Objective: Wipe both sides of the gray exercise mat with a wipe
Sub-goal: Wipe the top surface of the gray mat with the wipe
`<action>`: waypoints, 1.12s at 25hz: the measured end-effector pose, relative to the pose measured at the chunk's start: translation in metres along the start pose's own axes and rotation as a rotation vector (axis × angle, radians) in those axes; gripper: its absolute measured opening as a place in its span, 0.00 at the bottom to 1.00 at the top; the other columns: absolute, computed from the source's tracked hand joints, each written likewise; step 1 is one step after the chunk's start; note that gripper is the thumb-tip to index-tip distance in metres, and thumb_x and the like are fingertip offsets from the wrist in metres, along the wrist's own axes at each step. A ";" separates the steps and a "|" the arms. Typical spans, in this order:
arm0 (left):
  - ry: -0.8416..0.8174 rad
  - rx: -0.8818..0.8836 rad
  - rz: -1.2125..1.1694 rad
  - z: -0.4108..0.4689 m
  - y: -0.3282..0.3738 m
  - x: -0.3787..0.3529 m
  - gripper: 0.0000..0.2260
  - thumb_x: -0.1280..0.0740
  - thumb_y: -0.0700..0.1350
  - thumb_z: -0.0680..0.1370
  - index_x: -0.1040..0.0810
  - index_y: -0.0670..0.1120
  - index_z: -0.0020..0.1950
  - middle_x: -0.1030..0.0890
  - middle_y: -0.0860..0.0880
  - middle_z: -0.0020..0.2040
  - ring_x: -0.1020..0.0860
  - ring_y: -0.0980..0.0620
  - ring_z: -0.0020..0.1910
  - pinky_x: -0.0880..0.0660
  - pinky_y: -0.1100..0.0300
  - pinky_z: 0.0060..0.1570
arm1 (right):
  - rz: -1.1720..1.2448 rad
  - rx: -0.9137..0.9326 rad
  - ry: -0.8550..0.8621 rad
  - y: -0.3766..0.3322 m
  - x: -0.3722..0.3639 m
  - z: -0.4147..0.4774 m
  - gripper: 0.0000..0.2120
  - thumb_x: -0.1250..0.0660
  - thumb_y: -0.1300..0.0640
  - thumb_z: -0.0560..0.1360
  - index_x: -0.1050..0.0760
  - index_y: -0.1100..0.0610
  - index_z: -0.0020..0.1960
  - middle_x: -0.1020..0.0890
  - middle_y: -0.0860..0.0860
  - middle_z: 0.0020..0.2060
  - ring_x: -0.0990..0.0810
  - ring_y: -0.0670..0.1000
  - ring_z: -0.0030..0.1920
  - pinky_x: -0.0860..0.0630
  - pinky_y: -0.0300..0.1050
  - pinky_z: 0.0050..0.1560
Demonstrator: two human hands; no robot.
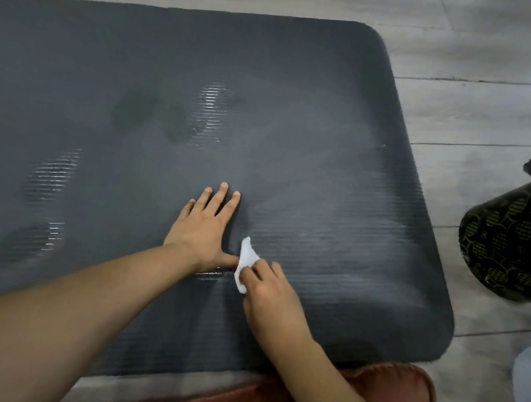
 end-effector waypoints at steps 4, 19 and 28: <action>0.218 -0.064 -0.009 -0.001 -0.020 0.014 0.30 0.40 0.60 0.81 0.43 0.53 0.82 0.48 0.49 0.83 0.44 0.46 0.80 0.42 0.50 0.75 | 0.014 0.157 -0.010 0.011 -0.002 0.019 0.11 0.33 0.66 0.67 0.26 0.56 0.47 0.26 0.52 0.45 0.29 0.53 0.42 0.24 0.50 0.41; 0.557 0.046 0.031 0.142 -0.141 0.096 0.19 0.41 0.48 0.82 0.30 0.49 0.73 0.30 0.46 0.74 0.31 0.42 0.71 0.35 0.43 0.71 | 0.056 -0.232 0.544 0.098 0.040 0.347 0.09 0.37 0.66 0.75 0.22 0.58 0.52 0.24 0.52 0.49 0.30 0.54 0.48 0.26 0.52 0.43; 0.502 0.108 -0.023 0.327 -0.165 0.182 0.23 0.47 0.54 0.84 0.39 0.55 0.81 0.40 0.47 0.82 0.44 0.42 0.81 0.52 0.42 0.79 | 0.082 -0.292 0.574 0.107 0.031 0.355 0.15 0.36 0.72 0.72 0.21 0.57 0.53 0.22 0.47 0.49 0.29 0.51 0.46 0.30 0.40 0.49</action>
Point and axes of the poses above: each hand's wrist, its own z-axis towards the middle knuckle, its own x-axis out of the back of the hand, y = z × x, the point moved 5 cm from there along z, towards the middle knuckle
